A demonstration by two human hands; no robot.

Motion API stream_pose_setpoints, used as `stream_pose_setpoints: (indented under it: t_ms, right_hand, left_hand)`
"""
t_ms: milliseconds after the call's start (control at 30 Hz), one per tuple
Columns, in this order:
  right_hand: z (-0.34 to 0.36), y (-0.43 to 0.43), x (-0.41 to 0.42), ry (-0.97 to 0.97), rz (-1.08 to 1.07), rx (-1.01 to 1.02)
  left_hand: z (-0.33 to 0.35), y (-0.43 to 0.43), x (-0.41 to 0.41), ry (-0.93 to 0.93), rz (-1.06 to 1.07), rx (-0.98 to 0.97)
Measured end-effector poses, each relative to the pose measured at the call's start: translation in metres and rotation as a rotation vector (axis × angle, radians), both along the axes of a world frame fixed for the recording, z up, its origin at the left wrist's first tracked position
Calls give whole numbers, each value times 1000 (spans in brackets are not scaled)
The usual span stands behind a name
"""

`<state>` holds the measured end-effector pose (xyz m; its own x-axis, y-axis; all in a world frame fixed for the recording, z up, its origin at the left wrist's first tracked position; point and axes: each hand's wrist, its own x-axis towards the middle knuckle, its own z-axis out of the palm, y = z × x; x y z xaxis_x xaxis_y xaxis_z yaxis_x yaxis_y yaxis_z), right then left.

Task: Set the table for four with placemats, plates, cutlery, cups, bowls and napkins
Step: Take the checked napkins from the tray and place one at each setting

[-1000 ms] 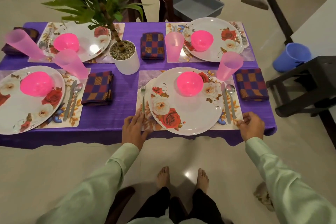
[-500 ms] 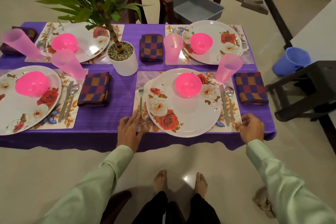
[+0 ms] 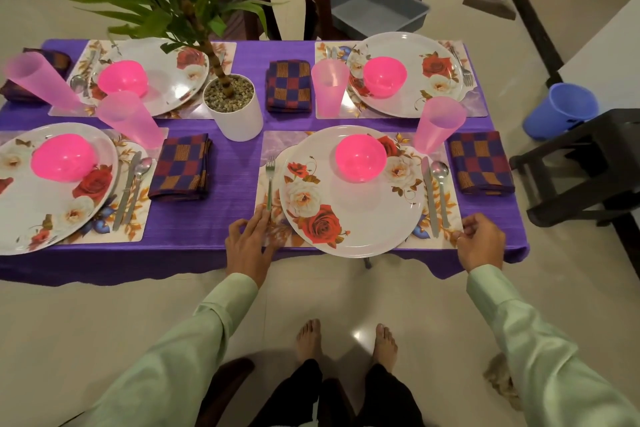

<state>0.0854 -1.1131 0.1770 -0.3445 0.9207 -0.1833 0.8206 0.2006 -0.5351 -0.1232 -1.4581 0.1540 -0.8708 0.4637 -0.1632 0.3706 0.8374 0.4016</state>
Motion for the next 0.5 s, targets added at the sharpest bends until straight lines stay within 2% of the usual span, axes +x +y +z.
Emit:
stream_pose_setpoints:
  t_ms: [200, 333, 433, 500]
  right_hand:
    - [-1, -5, -1, -32, -6, 46]
    - [6, -30, -6, -95, 32, 179]
    - [9, -61, -19, 22, 118, 254]
    - [5, -79, -29, 142, 143, 171]
  left_hand:
    - [2, 2, 2, -25, 2, -31]
    - [9, 5, 4, -1, 38, 55]
    - [16, 18, 8, 49, 113, 161]
    - [21, 31, 8, 6, 152, 230]
